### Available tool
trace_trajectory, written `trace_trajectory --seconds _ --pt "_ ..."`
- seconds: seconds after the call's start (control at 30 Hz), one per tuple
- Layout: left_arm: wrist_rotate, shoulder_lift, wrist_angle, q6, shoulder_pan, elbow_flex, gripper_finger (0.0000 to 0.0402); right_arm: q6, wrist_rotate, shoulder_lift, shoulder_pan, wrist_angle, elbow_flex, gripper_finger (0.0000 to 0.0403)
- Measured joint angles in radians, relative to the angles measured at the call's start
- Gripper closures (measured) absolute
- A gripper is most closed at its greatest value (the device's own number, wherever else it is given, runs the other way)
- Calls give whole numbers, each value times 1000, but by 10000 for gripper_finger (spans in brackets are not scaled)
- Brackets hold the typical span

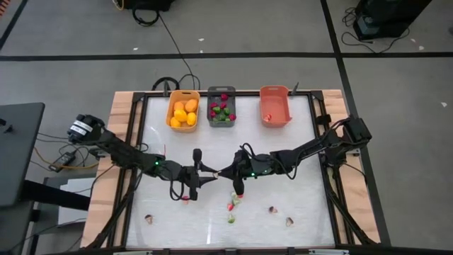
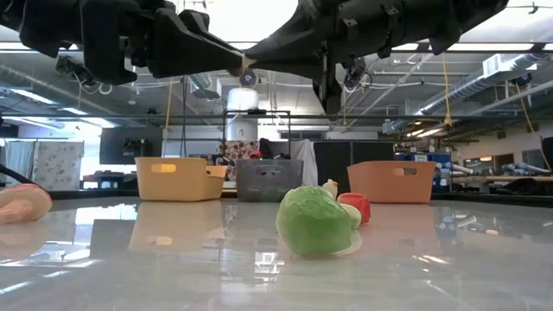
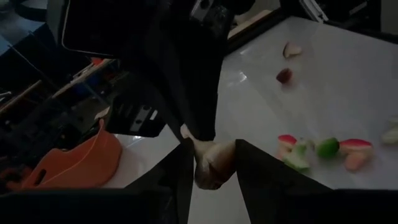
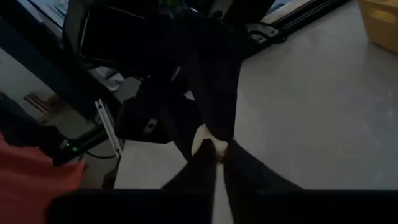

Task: Sort produce into baskets
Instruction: Put the brown mushroom into the orange bin

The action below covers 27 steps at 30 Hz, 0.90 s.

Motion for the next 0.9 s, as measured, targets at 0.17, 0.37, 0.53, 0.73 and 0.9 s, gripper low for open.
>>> trace_trajectory --seconds 0.17,0.37,0.53,0.73,0.9 --pt "-37 1 20 -139 -1 -2 280 2 -25 -4 -7 -40 3 390" --pt "-294 -18 -7 -247 3 4 260 15 -50 -48 -46 -364 -4 397" --pt "-509 -19 -227 -478 11 1 231 38 144 -171 -110 -677 0 399" --pt "-332 -22 -461 -739 42 0 221 73 366 -310 -252 -1023 2 394" --pt "-356 -22 -494 -806 43 0 220 121 487 -331 -376 -1210 0 384"
